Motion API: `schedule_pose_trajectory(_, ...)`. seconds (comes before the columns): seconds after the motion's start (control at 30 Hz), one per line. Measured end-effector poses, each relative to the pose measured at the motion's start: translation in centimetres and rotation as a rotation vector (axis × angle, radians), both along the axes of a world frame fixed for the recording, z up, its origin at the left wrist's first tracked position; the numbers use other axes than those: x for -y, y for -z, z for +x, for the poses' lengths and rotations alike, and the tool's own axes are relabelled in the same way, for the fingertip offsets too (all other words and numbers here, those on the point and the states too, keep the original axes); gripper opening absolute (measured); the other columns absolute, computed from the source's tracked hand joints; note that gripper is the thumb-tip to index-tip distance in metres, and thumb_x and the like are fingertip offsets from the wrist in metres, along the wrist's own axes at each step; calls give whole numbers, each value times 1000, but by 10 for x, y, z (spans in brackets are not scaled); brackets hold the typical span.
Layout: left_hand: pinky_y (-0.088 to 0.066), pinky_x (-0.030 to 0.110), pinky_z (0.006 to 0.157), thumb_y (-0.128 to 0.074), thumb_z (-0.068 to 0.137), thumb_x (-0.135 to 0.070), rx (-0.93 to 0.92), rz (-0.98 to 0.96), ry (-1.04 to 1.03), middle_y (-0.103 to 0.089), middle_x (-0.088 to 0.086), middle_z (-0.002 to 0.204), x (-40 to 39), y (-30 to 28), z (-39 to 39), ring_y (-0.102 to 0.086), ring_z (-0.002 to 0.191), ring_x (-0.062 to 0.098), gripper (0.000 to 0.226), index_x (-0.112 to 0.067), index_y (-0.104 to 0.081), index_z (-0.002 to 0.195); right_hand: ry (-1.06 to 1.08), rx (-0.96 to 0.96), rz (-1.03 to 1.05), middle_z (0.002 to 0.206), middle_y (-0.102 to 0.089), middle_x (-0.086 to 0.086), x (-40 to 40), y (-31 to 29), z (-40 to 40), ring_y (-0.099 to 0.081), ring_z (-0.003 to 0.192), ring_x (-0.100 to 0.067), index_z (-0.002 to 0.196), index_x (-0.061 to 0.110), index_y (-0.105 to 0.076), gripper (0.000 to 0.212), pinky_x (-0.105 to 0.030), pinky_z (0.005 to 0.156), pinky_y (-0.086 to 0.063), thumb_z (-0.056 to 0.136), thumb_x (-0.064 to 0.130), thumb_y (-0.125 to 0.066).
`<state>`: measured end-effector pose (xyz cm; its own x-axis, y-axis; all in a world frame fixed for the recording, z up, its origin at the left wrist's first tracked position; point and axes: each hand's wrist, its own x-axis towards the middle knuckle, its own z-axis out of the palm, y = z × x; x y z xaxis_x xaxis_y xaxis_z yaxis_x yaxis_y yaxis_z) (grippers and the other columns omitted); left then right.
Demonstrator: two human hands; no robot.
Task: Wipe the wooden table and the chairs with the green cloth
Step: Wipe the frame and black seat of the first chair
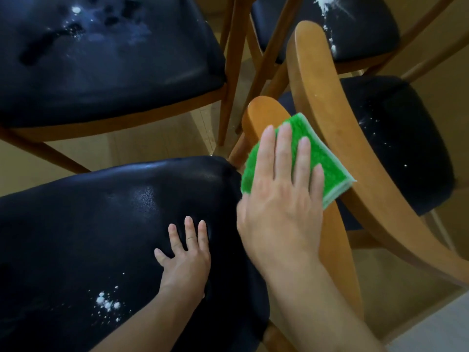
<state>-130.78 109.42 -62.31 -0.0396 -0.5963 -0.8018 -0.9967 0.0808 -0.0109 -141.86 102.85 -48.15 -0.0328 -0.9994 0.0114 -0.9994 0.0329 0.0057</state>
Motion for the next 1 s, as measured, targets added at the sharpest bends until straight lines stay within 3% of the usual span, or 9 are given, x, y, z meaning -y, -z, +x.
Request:
schedule_pose_trajectory(0.13,-25,70,104,-80,77,-29,4,-39,23,43,26,136,-3,2,1,17,136,58,134,-1,40,129,-71,-50,-17,159,-22,-18,-7,4,-6,-22,145,-39,154,5,-18,92,-53,113,-22,82,21,-73)
schedule_pose_trajectory(0.3,-26,71,102,-77,81,-20,8,-87,35,40,29,139,-7,6,3,14,135,59,127,-1,38,133,-73,-5,97,164,0,-10,55,-8,-3,0,150,-31,156,15,5,97,-47,119,-7,88,28,-64)
schedule_pose_trajectory(0.43,-26,71,101,-78,80,-19,1,-109,37,37,29,143,-8,7,3,14,136,59,128,-2,37,134,-28,37,87,164,-5,-8,78,-9,7,-4,150,-30,156,18,1,93,-47,120,-12,90,30,-64)
schedule_pose_trajectory(0.6,-26,71,101,-80,78,-17,-5,-119,22,36,27,145,-9,9,3,14,136,58,130,-2,37,133,-42,7,62,164,-1,-10,35,-8,-2,-4,150,-34,156,16,1,94,-53,118,-15,88,31,-61)
schedule_pose_trajectory(0.83,-24,72,101,-79,79,-15,-10,-121,20,38,27,143,-10,13,3,16,136,58,128,-2,37,134,7,-7,62,158,-24,-18,-33,-5,-19,-26,143,-42,154,9,-20,100,-60,108,-29,73,28,-75)
schedule_pose_trajectory(0.93,-25,72,101,-77,81,-15,0,-129,26,35,27,147,-10,13,2,15,136,58,127,-2,37,134,-4,-14,89,160,-19,-18,-16,-8,-19,-20,145,-42,155,10,-16,97,-60,110,-26,76,30,-69)
schedule_pose_trajectory(1.0,-26,71,101,-78,80,-16,4,-133,26,35,28,147,-10,13,2,14,136,58,127,-2,37,134,-9,-16,133,163,-5,-13,10,-11,-17,-8,149,-37,156,15,-4,97,-55,116,-18,82,33,-64)
